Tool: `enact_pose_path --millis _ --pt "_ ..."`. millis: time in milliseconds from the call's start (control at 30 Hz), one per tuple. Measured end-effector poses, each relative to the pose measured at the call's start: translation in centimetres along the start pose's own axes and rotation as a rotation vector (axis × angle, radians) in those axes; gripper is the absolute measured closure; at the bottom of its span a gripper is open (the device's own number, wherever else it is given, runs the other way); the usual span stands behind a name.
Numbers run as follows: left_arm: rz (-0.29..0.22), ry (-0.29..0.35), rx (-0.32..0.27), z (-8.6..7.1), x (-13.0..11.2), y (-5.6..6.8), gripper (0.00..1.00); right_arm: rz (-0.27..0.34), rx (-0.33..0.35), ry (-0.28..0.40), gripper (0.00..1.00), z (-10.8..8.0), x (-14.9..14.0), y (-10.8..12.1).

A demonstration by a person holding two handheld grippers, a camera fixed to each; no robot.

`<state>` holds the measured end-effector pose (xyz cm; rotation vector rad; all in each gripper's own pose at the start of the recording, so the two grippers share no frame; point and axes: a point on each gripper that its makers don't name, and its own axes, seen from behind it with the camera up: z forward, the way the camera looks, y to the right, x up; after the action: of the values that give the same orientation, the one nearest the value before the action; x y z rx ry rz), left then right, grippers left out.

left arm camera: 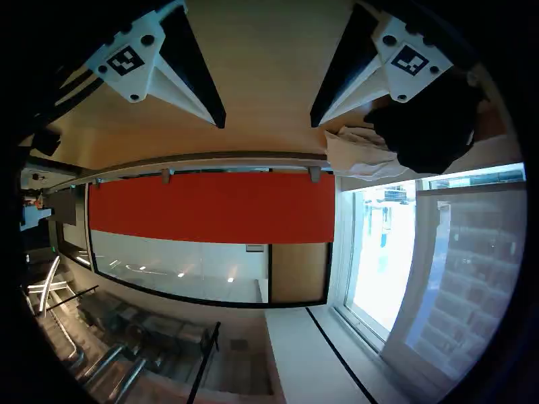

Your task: Fold towel

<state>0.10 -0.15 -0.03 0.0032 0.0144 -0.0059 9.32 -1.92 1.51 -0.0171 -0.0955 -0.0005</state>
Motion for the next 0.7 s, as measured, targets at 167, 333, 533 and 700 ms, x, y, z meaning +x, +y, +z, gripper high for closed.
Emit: enact_pose_path --millis 167,333,533,700 --pt "-0.016 -0.008 0.009 -0.08 -0.51 -0.47 0.07 -0.007 0.007 -0.002 0.00 -0.14 0.04 -0.46" --pt "0.002 -0.006 0.015 0.08 -0.62 -0.51 0.07 -0.012 0.014 -0.001 0.00 -0.08 0.15 -0.66" --pt "0.023 -0.005 0.020 0.05 -0.74 -0.31 0.07 0.000 0.019 0.009 0.00 -0.14 0.33 -0.39" --pt "0.028 -0.005 0.023 0.06 -0.72 -0.26 0.07 0.019 0.015 0.021 0.00 -0.22 0.41 0.30"
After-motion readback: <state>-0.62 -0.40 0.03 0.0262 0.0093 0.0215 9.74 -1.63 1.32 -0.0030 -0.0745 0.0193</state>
